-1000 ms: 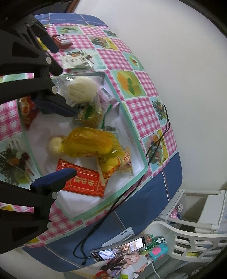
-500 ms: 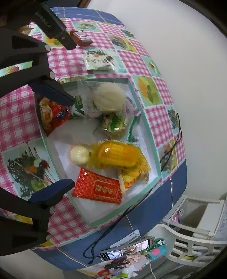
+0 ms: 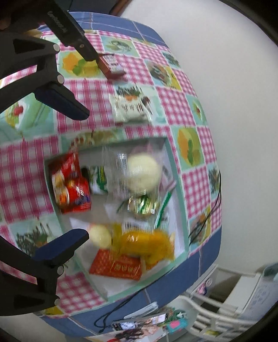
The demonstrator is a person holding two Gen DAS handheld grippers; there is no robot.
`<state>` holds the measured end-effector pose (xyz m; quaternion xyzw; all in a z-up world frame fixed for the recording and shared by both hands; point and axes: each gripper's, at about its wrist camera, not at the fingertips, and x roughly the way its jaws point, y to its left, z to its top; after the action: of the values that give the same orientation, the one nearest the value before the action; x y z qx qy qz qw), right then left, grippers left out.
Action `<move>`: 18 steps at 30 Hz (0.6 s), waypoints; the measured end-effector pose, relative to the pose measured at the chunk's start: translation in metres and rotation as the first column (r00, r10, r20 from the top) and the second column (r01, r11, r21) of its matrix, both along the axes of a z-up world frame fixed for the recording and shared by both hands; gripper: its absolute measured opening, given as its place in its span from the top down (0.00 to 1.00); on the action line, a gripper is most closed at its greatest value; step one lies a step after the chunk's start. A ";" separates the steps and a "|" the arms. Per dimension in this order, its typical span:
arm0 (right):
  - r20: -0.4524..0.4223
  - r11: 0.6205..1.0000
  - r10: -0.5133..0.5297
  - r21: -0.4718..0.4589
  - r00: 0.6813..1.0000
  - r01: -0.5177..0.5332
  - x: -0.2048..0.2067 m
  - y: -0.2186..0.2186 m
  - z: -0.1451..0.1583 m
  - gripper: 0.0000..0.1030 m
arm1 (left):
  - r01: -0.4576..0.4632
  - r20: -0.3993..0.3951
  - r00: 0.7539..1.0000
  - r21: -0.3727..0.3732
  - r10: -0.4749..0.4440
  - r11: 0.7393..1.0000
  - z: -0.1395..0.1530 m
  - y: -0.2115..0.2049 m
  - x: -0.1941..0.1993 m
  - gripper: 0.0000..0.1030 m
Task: Organize snacks
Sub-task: 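Move both open tools back over the red biscuit pack and white pastry pack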
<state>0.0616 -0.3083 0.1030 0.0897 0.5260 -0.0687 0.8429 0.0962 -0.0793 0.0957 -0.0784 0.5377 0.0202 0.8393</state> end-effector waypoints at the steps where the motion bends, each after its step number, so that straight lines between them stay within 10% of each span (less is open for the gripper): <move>1: 0.000 1.000 0.015 -0.002 1.000 -0.015 0.001 0.008 0.000 0.00 | -0.013 -0.003 1.000 -0.005 0.013 1.000 0.000 0.007 0.000 0.03; 18: -0.019 0.988 0.153 0.022 0.988 -0.152 0.026 0.084 -0.020 0.00 | -0.108 -0.058 0.993 -0.044 0.105 0.993 -0.014 0.063 0.016 0.03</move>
<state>0.0873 -0.2238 0.0835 0.0572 0.5405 0.0004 0.8394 0.1125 -0.0163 0.0815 -0.1260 0.5563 0.0546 0.8196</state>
